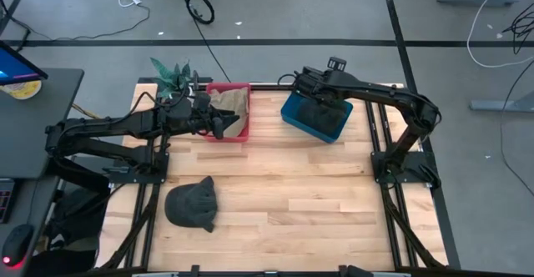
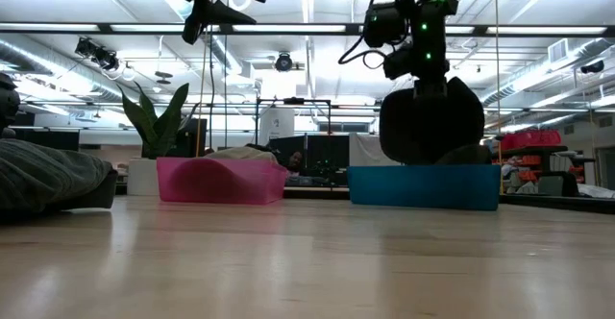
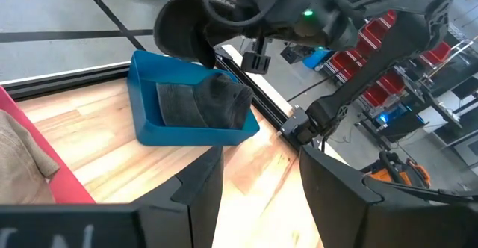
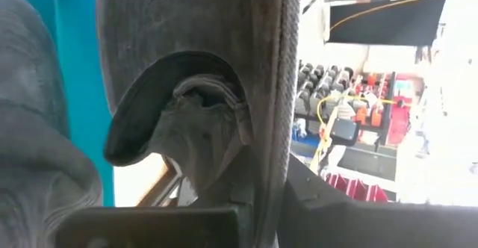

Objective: Pick & Place hat
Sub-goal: Put the top black cap into the blue bin, then put the black cap into the blue bin

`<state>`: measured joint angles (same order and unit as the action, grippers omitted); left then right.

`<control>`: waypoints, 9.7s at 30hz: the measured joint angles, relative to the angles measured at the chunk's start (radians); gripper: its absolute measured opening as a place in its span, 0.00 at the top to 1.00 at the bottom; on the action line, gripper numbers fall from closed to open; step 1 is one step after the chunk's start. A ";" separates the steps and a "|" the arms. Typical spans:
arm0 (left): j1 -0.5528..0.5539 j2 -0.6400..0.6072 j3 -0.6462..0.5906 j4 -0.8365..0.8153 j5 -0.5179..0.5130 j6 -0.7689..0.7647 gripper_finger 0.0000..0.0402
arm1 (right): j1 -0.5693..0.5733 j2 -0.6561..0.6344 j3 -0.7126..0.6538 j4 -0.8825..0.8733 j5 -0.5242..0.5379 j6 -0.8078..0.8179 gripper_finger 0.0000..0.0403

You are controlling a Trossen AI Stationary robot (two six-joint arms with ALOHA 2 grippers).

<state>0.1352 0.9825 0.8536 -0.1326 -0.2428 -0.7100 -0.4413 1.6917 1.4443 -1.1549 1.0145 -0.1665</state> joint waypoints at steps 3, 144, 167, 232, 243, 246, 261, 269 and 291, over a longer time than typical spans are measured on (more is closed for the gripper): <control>0.000 0.000 0.000 0.000 0.000 0.000 0.55 | 0.022 -0.032 0.000 0.015 0.006 -0.013 0.96; -0.297 0.000 0.000 -0.526 0.277 -0.464 0.55 | 0.215 -0.216 -0.065 0.487 -1.138 0.571 0.74; -0.490 0.152 0.000 -0.406 0.405 0.404 0.55 | 0.268 -0.179 -0.398 1.006 -1.449 1.056 0.52; -0.461 0.663 0.151 -0.734 0.129 1.274 0.93 | 0.288 -0.180 -0.398 1.273 -1.296 1.074 0.52; -0.374 0.639 0.415 -0.884 -0.015 1.165 0.93 | 0.279 -0.180 -0.398 1.310 -1.354 1.127 0.52; -0.353 0.627 0.482 -0.945 -0.044 1.117 0.93 | 0.278 -0.181 -0.398 1.311 -1.406 1.124 0.52; -0.261 0.620 0.814 -0.969 -0.213 0.566 0.93 | 0.266 -0.459 -0.398 1.152 -1.485 0.947 0.52; -0.228 0.621 1.003 -0.935 -0.287 0.507 0.93 | 0.275 -0.636 -0.398 0.944 -1.275 0.834 0.52; -0.230 0.621 1.107 -0.931 0.061 1.139 0.93 | 0.289 -0.641 -0.397 0.978 -1.362 0.847 0.52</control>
<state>-0.0944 1.6035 1.9608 -1.0632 -0.1822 0.4293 -0.1520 1.0511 1.0470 -0.1767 -0.3475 0.6801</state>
